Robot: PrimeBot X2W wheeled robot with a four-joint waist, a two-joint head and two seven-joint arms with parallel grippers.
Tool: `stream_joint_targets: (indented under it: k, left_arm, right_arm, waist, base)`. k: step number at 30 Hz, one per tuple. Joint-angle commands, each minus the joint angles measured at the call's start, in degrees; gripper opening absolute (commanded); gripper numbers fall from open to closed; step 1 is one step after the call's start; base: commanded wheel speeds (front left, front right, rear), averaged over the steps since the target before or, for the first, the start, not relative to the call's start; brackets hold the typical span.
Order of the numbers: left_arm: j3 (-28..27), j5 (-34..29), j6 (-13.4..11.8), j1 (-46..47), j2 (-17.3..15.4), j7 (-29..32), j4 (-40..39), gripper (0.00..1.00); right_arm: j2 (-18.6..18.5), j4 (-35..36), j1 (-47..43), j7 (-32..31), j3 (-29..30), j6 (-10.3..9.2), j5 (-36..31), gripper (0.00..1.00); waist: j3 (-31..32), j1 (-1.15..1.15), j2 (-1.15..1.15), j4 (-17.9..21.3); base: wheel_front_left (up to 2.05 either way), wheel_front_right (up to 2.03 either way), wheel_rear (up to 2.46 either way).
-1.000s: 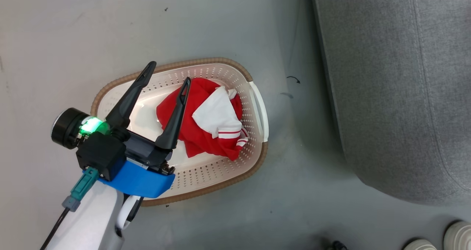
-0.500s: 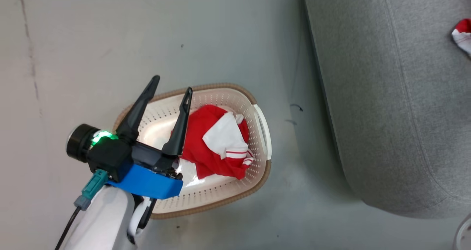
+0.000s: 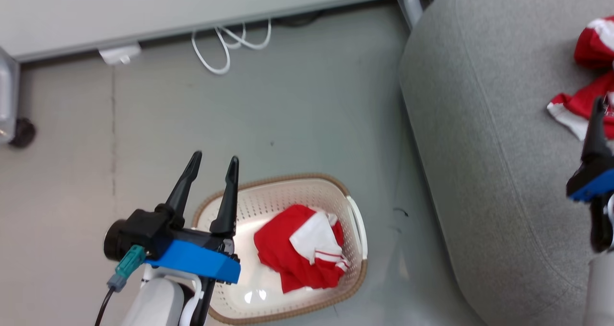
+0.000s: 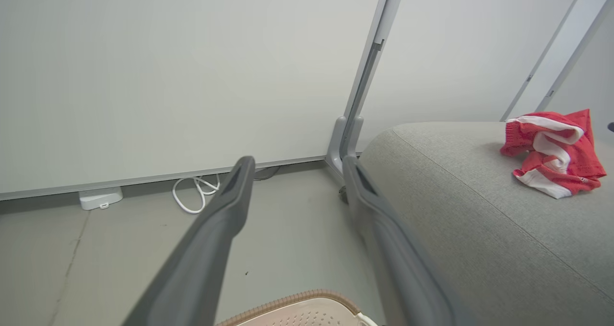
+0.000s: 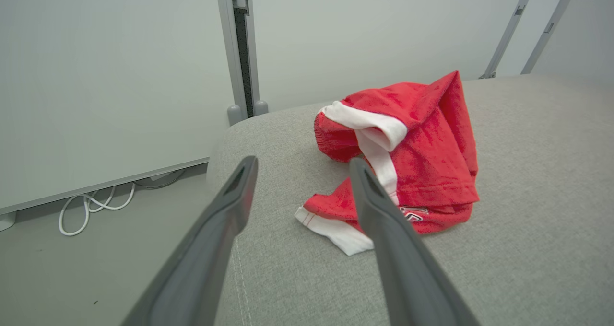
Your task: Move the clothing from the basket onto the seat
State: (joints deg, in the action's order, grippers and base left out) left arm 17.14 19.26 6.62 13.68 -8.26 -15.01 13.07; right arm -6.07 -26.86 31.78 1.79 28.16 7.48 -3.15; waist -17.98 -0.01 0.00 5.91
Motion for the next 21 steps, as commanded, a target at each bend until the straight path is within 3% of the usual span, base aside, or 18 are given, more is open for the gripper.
stream_joint_targets:
  k: [1, 12, 21]
  left_arm:
    - [-1.1, 0.3, 0.3, -1.2, 0.5, -0.2, 0.7, 1.00]
    - [-6.9, -0.5, 0.5, -6.3, 2.4, -0.2, 3.9, 1.00]
    - [-8.7, -0.4, 0.8, -7.9, 3.0, -0.2, 6.3, 1.00]
  right_arm:
    - [0.4, 2.0, -3.4, 0.9, -1.4, 0.02, 0.7, 1.00]
    - [3.0, 13.0, -18.7, 3.8, -9.2, 0.02, 2.7, 1.00]
    - [3.2, 16.6, -25.8, 3.3, -15.1, 0.03, 7.7, 1.00]
  waist:
    - [4.5, 0.01, 0.00, -1.9]
    - [12.4, 0.01, 0.00, -3.9]
    - [15.7, 0.01, 0.00, -7.0]
  base:
    - [0.00, 0.00, 0.00]
    - [0.00, 0.00, 0.00]
    - [0.00, 0.00, 0.00]
